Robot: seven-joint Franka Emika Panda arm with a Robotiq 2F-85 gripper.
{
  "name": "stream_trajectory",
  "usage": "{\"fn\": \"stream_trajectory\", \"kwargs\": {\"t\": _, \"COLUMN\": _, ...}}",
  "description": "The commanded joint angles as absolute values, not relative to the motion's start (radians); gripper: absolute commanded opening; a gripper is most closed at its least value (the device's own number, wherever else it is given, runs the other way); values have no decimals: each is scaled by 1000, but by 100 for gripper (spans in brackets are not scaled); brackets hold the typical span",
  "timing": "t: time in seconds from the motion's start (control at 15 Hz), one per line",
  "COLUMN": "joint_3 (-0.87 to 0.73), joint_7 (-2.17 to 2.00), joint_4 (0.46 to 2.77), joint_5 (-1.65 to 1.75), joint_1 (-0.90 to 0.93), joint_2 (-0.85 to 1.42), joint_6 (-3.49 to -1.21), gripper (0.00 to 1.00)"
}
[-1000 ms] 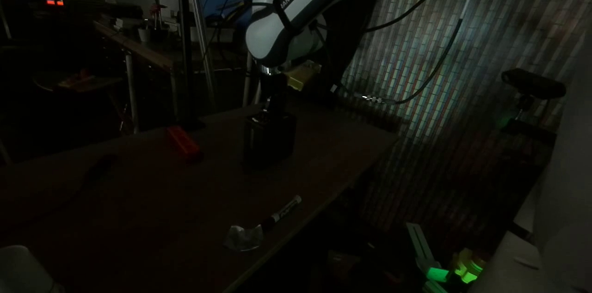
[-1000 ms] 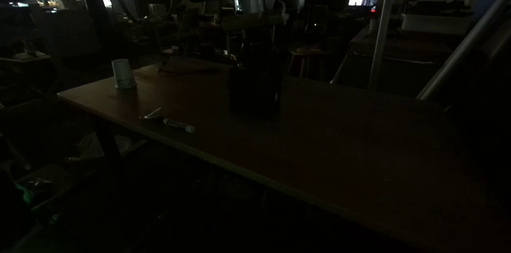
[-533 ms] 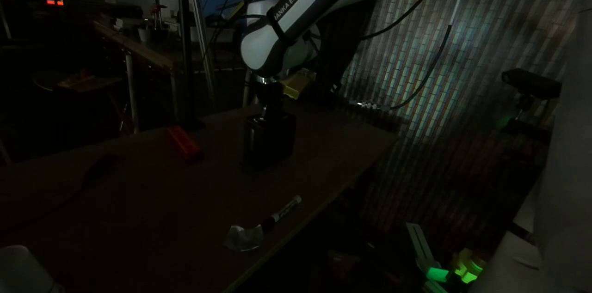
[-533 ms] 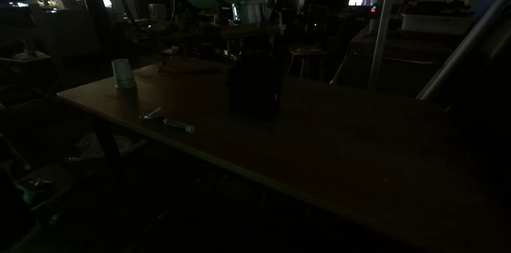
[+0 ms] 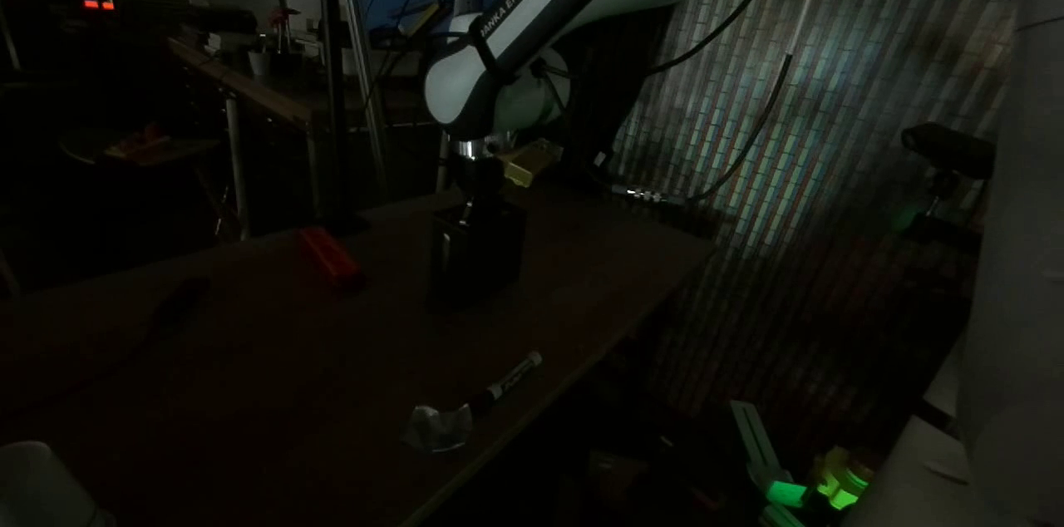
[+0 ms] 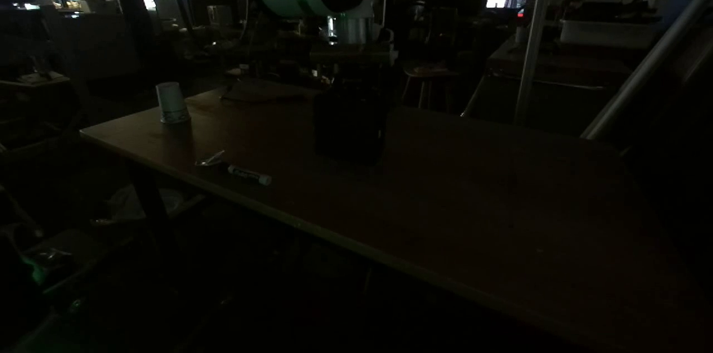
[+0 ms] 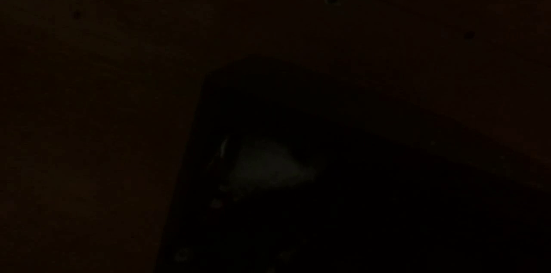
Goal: Put the white cloth inside the black object
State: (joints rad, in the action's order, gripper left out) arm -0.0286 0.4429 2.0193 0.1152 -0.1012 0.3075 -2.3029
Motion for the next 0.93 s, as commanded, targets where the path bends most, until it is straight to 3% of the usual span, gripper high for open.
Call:
{"fn": "stream_trajectory", "kwargs": {"t": 0.0, "joint_3": 2, "joint_7": 513, "joint_4": 1980, "joint_5": 17, "joint_1": -139, "joint_2": 377, "joint_6": -2281, "gripper": 0}}
{"fn": "stream_trajectory", "kwargs": {"t": 0.87, "joint_3": -41, "joint_7": 468, "joint_4": 1997, "joint_5": 115, "joint_1": -126, "joint_2": 276, "joint_6": -2230, "gripper": 0}}
